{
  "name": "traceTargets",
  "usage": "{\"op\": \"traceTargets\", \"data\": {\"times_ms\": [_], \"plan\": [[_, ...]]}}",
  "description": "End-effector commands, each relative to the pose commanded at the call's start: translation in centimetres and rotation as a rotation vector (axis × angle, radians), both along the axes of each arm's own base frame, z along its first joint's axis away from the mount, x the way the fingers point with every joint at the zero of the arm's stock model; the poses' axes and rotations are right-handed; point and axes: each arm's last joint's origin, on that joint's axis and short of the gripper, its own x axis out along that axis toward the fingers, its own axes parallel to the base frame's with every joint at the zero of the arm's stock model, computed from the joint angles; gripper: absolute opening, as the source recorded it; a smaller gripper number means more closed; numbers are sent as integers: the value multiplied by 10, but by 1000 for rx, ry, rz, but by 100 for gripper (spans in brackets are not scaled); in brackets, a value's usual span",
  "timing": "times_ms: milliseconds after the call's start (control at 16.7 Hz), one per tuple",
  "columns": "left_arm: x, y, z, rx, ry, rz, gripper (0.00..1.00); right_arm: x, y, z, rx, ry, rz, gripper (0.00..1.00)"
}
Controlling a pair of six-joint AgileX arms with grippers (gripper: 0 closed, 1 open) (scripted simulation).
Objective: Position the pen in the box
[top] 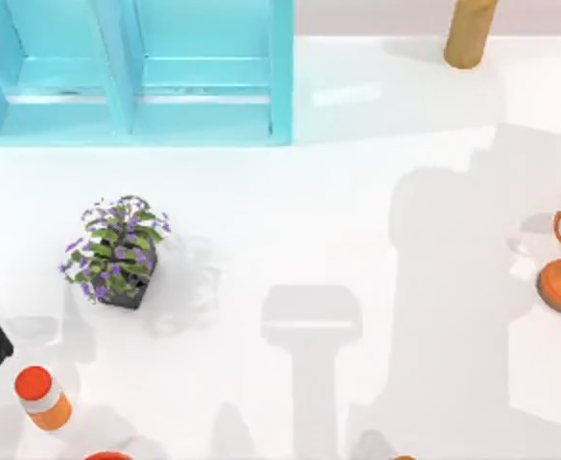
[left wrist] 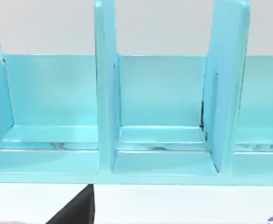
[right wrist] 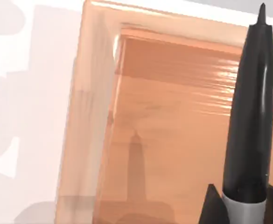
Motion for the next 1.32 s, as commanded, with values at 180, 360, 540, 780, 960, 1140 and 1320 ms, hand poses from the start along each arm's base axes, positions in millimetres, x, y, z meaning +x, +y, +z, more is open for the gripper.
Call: {"op": "traceTargets", "data": {"times_ms": [180, 360, 540, 780, 960, 1140, 1320], "plan": [[0, 0, 0, 0, 0, 0, 100, -10, -27, -12, -30, 4, -144, 0], [0, 0, 0, 0, 0, 0, 100, -11, -30, -14, -33, 4, -160, 0], [0, 0, 0, 0, 0, 0, 100, 15, -37, -14, -75, -135, -154, 0], [0, 0, 0, 0, 0, 0, 100, 15, -21, -7, -21, -201, -182, 0], [0, 0, 0, 0, 0, 0, 100, 11, -7, -16, 10, -186, -197, 0], [0, 0, 0, 0, 0, 0, 100, 1, 2, -39, 9, -94, -186, 0], [0, 0, 0, 0, 0, 0, 100, -15, 5, -60, -4, -12, -167, 0]]}}
